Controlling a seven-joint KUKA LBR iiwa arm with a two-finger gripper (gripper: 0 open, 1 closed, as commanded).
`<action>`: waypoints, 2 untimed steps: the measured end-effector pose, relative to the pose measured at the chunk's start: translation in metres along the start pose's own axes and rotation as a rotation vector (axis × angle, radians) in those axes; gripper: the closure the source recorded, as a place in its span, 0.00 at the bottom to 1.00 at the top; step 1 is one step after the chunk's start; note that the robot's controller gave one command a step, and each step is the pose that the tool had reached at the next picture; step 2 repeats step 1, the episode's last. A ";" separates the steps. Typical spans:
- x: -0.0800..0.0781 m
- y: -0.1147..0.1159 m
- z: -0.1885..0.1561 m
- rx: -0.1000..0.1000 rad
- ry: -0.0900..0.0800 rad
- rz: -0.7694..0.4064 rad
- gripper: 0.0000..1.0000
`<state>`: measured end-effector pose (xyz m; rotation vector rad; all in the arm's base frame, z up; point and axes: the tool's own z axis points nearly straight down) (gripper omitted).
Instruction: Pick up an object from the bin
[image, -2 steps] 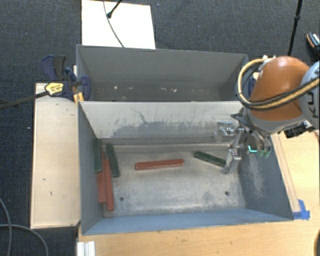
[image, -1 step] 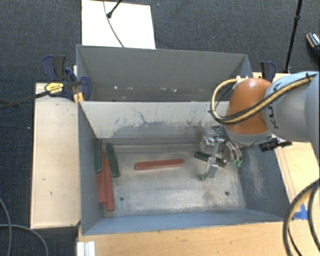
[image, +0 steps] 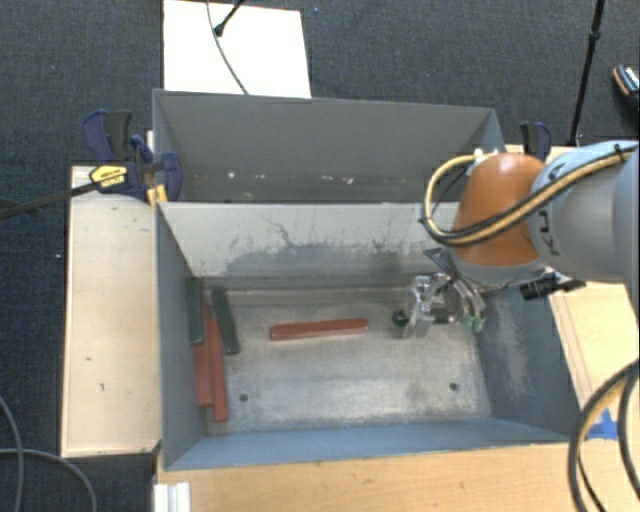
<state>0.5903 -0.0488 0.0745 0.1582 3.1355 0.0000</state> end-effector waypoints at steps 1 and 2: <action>0.005 0.022 -0.143 -0.001 -0.009 -0.089 1.00; 0.005 0.022 -0.143 -0.001 -0.009 -0.089 1.00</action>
Offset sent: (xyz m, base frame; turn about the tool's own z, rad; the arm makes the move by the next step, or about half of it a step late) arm -0.0058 0.0222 0.1373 -0.0901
